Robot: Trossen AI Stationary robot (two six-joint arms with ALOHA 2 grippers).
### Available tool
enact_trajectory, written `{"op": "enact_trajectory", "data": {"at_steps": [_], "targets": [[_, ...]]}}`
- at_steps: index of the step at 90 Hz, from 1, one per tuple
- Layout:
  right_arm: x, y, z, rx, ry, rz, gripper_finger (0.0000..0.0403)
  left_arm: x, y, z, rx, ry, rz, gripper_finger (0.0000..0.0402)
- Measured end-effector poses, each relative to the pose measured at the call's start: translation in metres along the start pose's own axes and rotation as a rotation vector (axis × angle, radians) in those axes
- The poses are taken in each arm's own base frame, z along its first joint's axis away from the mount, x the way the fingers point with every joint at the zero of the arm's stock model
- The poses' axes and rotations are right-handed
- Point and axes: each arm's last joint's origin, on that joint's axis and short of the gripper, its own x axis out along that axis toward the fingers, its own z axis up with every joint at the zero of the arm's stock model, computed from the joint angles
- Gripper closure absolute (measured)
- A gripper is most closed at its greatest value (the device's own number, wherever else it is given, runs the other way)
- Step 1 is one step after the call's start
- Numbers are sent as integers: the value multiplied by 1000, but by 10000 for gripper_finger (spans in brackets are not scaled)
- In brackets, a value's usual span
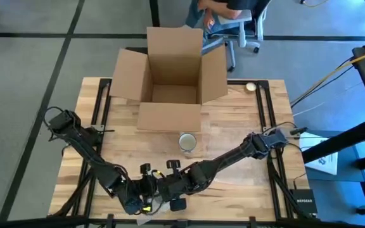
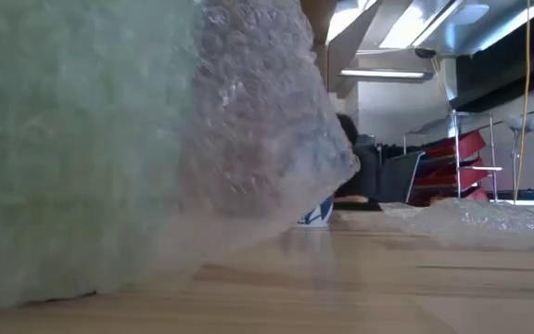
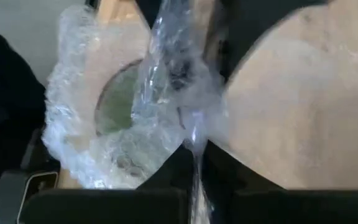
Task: Wrap mug
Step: Wrap the green mug with the left side transparent bubble wrap
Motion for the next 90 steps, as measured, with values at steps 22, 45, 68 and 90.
{"op": "enact_trajectory", "data": {"at_steps": [22, 45, 68, 90], "targets": [[-3, 1, 0, -3, 6, 27, 367, 0, 0, -1, 8, 14, -6, 401], [-10, 1, -4, -53, 65, 96, 252, 0, 0, -2, 3, 22, -12, 402], [-6, 7, 4, -81, -42, 102, 228, 0, -2, -3, 41, 72, -84, 401], [41, 16, -1, -78, -61, 147, 337, 0, -2, -7, 59, 107, -93, 399]]}}
